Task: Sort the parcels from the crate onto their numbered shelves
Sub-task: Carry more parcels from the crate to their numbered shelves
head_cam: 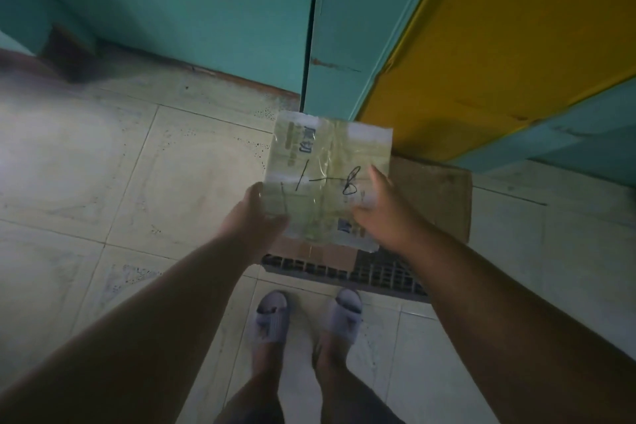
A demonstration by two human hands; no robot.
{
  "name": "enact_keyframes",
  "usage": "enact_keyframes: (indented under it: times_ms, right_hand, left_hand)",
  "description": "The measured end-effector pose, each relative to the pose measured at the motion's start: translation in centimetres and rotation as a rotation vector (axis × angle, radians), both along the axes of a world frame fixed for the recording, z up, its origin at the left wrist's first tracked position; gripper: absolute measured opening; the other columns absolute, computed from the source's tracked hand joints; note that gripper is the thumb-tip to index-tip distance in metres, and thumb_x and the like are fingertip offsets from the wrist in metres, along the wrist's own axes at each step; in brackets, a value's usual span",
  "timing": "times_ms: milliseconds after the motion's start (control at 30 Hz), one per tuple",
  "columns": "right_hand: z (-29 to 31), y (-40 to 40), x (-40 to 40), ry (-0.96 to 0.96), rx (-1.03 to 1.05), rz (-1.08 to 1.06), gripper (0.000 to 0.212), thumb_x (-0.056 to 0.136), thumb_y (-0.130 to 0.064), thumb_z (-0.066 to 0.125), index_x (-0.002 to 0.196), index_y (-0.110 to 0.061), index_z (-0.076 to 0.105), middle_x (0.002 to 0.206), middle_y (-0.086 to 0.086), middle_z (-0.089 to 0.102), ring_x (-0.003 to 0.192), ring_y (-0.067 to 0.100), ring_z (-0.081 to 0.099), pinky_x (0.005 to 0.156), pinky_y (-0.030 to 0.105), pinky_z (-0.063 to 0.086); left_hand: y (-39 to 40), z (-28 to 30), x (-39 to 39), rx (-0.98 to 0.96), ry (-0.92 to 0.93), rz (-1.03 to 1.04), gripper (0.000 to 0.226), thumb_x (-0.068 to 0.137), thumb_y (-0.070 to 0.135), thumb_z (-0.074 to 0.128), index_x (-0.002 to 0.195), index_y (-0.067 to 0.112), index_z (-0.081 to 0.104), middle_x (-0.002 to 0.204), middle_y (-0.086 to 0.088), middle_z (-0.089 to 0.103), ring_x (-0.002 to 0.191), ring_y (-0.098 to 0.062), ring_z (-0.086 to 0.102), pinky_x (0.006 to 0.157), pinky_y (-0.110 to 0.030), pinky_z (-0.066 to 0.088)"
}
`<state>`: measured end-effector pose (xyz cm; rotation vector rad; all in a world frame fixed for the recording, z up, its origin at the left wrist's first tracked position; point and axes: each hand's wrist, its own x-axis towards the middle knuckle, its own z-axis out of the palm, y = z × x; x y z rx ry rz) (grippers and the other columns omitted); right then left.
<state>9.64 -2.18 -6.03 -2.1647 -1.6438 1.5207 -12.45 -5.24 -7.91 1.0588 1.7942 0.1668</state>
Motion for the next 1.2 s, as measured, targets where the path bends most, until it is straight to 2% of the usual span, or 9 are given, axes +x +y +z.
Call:
enact_keyframes:
  times_ms: [133, 300, 433, 533, 667, 800, 1000, 1133, 1200]
  right_hand:
    - [1.0, -0.3, 0.2, 0.065, 0.007, -0.093, 0.086, 0.099, -0.031, 0.060, 0.159, -0.037, -0.002, 0.169, 0.003, 0.001, 0.152, 0.030, 0.016, 0.116, 0.050, 0.025]
    - [10.9, -2.4, 1.5, -0.019, 0.307, -0.214, 0.093, 0.093, -0.031, 0.069, 0.160, -0.031, 0.004, 0.165, 0.004, 0.024, 0.146, 0.025, 0.033, 0.115, 0.043, 0.034]
    - [21.6, -4.4, 3.6, -0.072, 0.395, -0.319, 0.061, 0.082, -0.050, 0.070, 0.135, -0.030, 0.048, 0.123, -0.002, 0.065, 0.101, 0.014, 0.066, 0.076, 0.033, 0.057]
    - [29.0, -7.5, 5.5, -0.008, 0.473, -0.415, 0.037, 0.086, -0.033, 0.073, 0.116, -0.027, 0.053, 0.097, -0.005, 0.067, 0.080, 0.005, 0.066, 0.053, 0.019, 0.046]
    - [35.8, -14.0, 7.8, 0.118, 0.536, -0.574, 0.062, 0.078, -0.015, 0.077, 0.129, -0.032, 0.046, 0.101, 0.000, 0.066, 0.076, 0.011, 0.064, 0.056, 0.018, 0.050]
    - [39.2, -21.1, 12.5, 0.094, 0.586, -0.768, 0.073, 0.071, -0.020, 0.082, 0.130, -0.043, 0.045, 0.108, -0.008, 0.067, 0.094, 0.018, 0.068, 0.077, 0.039, 0.061]
    - [42.0, -32.8, 22.7, -0.103, 0.698, -1.056, 0.072, 0.079, -0.030, 0.083, 0.137, -0.033, 0.042, 0.117, -0.009, 0.066, 0.092, 0.011, 0.066, 0.073, 0.029, 0.052]
    - [42.3, -42.5, 30.5, -0.206, 0.712, -1.066, 0.099, 0.077, -0.026, 0.085, 0.151, -0.036, 0.019, 0.112, -0.017, 0.061, 0.082, -0.002, 0.065, 0.064, 0.015, 0.051]
    - [42.7, -47.3, 34.4, -0.249, 0.670, -1.045, 0.117, 0.077, -0.029, 0.086, 0.155, -0.043, -0.001, 0.122, -0.014, 0.057, 0.085, 0.002, 0.064, 0.068, 0.018, 0.052]
  left_hand:
    - [-0.3, 1.6, 0.5, -0.029, -0.193, 0.268, 0.055, 0.083, 0.015, 0.072, 0.130, 0.025, 0.044, 0.102, -0.004, 0.066, 0.089, -0.026, 0.069, 0.078, -0.051, 0.061]
    - [-2.5, 11.0, 1.0, 0.109, -0.404, 0.414, 0.044, 0.086, 0.008, 0.070, 0.120, 0.022, 0.047, 0.114, -0.004, 0.062, 0.093, -0.020, 0.069, 0.068, -0.030, 0.061]
    - [-4.3, 19.9, 2.2, 0.218, -0.469, 0.396, 0.030, 0.090, 0.018, 0.068, 0.113, 0.021, 0.048, 0.112, -0.004, 0.061, 0.089, -0.021, 0.071, 0.067, -0.039, 0.063]
    - [-5.0, 25.7, 3.6, 0.286, -0.505, 0.257, 0.019, 0.090, 0.013, 0.065, 0.098, 0.025, 0.053, 0.103, -0.009, 0.064, 0.086, -0.029, 0.071, 0.070, -0.051, 0.062]
    - [-6.3, 31.4, 6.9, 0.338, -0.511, -0.012, 0.032, 0.088, 0.013, 0.064, 0.103, 0.041, 0.058, 0.100, -0.005, 0.068, 0.089, -0.027, 0.071, 0.073, -0.053, 0.061]
    - [-8.6, 35.3, 12.1, 0.400, -0.582, -0.224, 0.050, 0.090, 0.019, 0.070, 0.109, 0.062, 0.050, 0.105, 0.010, 0.070, 0.086, -0.013, 0.071, 0.064, -0.029, 0.059]
    - [-14.6, 39.3, 24.9, 0.398, -0.679, -0.648, 0.072, 0.079, 0.006, 0.080, 0.119, 0.055, 0.046, 0.102, 0.021, 0.065, 0.088, 0.005, 0.067, 0.061, -0.012, 0.053]
    - [-20.4, 39.9, 36.1, 0.397, -0.689, -0.804, 0.075, 0.080, 0.012, 0.081, 0.126, 0.053, 0.038, 0.105, 0.024, 0.058, 0.091, -0.002, 0.062, 0.054, -0.010, 0.050]
    - [-23.6, 39.6, 41.7, 0.368, -0.714, -0.847, 0.079, 0.079, 0.011, 0.081, 0.131, 0.052, 0.038, 0.107, 0.022, 0.058, 0.091, -0.001, 0.061, 0.054, -0.010, 0.049]
